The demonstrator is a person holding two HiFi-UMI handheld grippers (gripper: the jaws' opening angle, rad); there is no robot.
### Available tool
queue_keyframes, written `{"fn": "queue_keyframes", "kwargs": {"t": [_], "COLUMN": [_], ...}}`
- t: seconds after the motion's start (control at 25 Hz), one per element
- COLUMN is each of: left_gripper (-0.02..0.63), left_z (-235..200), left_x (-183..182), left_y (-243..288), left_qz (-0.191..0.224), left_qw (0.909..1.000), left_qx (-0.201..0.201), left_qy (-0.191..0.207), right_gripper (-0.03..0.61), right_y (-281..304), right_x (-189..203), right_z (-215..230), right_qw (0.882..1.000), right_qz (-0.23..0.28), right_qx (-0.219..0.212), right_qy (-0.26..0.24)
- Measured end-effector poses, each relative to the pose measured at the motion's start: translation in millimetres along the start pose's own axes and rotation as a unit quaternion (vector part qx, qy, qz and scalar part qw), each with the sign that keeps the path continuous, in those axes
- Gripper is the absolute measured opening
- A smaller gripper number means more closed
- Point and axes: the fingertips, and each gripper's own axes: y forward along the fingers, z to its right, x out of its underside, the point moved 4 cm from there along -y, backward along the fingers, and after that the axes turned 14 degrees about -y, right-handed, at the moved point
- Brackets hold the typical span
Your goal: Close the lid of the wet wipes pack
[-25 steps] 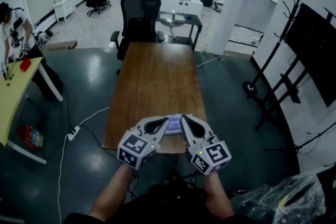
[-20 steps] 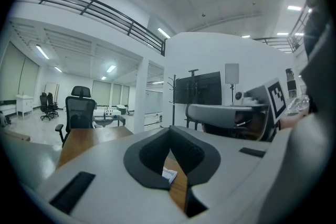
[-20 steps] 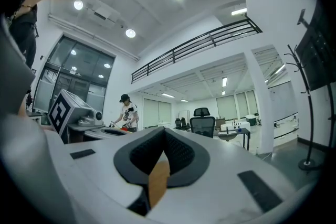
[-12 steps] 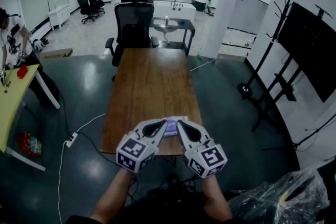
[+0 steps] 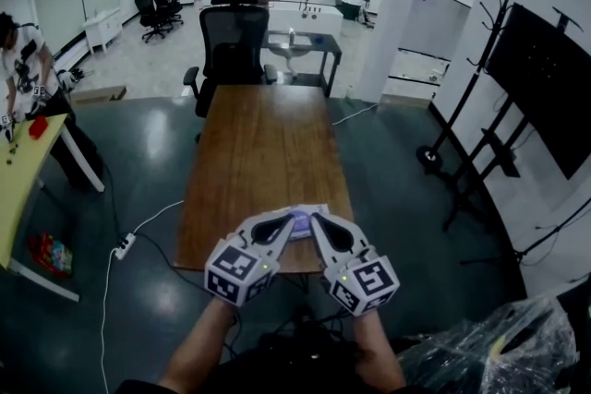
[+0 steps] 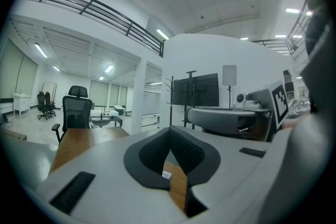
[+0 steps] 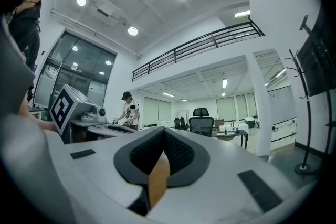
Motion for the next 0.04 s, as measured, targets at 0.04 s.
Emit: {"fn": "queue_keyframes", "kwargs": {"t": [0.04], "left_gripper": [0.000], "left_z": [0.0], "left_x": [0.9], "left_y": [-0.2], "left_qz": [-0.001], "left_qw": [1.0000], "left_qx": [0.000], "left_qy": [-0.001], "right_gripper": [0.011], "right_y": [-0.4], "right_x": [0.0], "right_z": [-0.3], "right_qw": [1.000], "right_qz": [0.000], "right_qx": [0.001], "right_qy": [0.001]}}
